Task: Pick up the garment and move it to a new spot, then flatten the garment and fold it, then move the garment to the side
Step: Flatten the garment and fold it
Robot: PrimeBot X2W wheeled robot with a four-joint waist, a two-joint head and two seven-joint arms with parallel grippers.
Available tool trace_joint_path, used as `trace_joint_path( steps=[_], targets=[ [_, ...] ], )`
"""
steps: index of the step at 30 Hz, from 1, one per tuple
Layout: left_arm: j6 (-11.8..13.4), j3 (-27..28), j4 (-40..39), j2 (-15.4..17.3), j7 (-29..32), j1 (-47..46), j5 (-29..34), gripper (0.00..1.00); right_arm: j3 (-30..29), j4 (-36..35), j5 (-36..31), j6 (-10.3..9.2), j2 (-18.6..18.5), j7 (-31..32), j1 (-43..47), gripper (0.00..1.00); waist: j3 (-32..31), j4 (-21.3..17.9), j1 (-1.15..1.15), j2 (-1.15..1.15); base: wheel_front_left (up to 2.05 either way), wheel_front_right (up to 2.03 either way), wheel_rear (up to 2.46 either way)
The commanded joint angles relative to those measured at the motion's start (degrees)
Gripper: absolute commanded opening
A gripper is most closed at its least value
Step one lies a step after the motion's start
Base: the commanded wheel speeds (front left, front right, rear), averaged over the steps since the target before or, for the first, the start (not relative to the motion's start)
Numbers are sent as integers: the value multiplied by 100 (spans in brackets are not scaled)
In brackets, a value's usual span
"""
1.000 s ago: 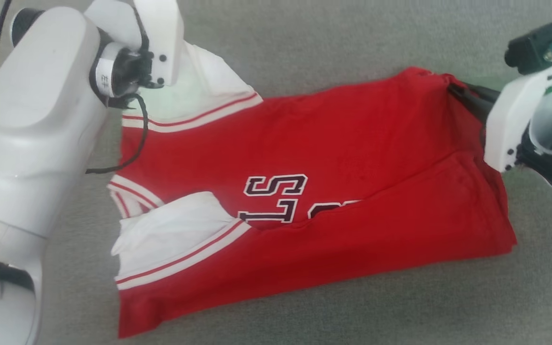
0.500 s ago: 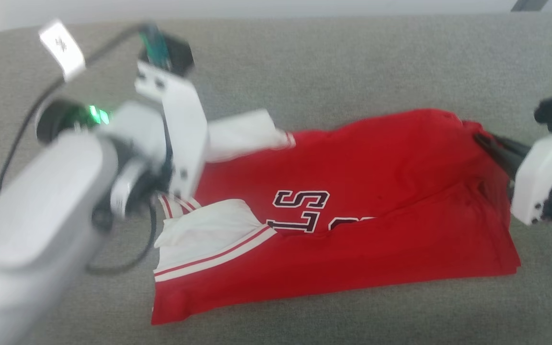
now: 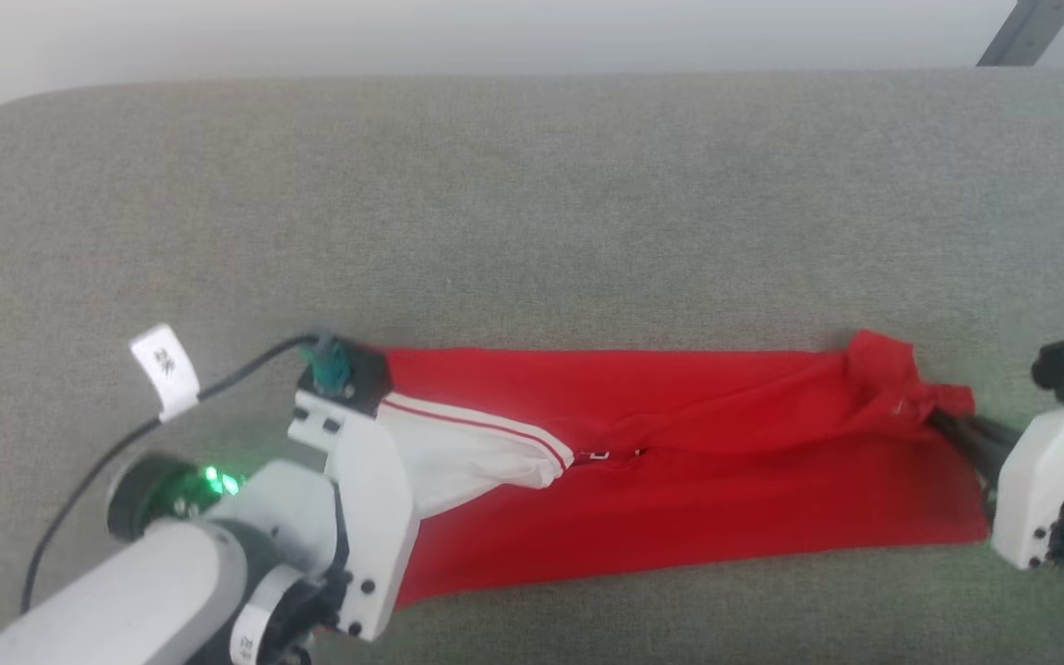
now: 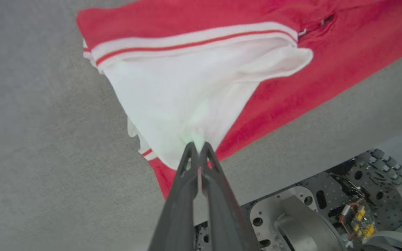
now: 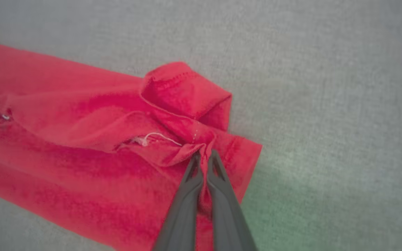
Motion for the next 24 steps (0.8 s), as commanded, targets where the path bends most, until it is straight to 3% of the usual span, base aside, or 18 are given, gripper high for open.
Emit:
trace_joint_path(
  steps=[1, 4, 5, 6, 7, 8, 9, 18, 24],
  targets=[
    [-2, 3, 42, -52, -55, 92, -15, 0, -26, 36, -11, -2, 42, 28, 40, 0, -18, -16, 0, 0, 0, 0, 0],
    [-46, 45, 389, -113, -263, 315, -150, 0, -68, 117, -99, -2, 172, 142, 90, 0, -70, -37, 0, 0, 0, 0, 0],
    [-101, 47, 501, -146, -347, 360, -179, 16, -82, 139, -126, -2, 213, 167, 81, 5, -87, -43, 0, 0, 0, 0, 0],
    [-156, 55, 626, -188, -439, 389, -212, 36, -107, 172, -145, -2, 251, 200, 72, 34, -105, -46, 0, 0, 0, 0, 0],
    [-223, 72, 732, -246, -538, 440, -274, 44, -107, 174, -223, -2, 262, 224, 45, 62, -128, -51, 0, 0, 0, 0, 0],
    [-297, 84, 826, -258, -635, 484, -281, 62, -136, 189, -241, -2, 291, 222, 27, 100, -157, -57, 0, 0, 0, 0, 0],
    [-362, 108, 906, -258, -767, 499, -252, 100, -156, 203, -245, -2, 320, 254, 28, 100, -186, -59, 0, 0, 0, 0, 0],
    [-584, 375, 1100, -286, -1699, 923, -308, 100, -475, -57, -85, -1, 357, 766, 282, 100, -484, -12, 0, 0, 0, 0, 0],
    [-588, 667, 1030, -243, -2888, 1213, 54, 100, -989, -117, -25, -1, 390, 1107, 395, 100, -531, 91, 0, 0, 0, 0, 0]
  ],
)
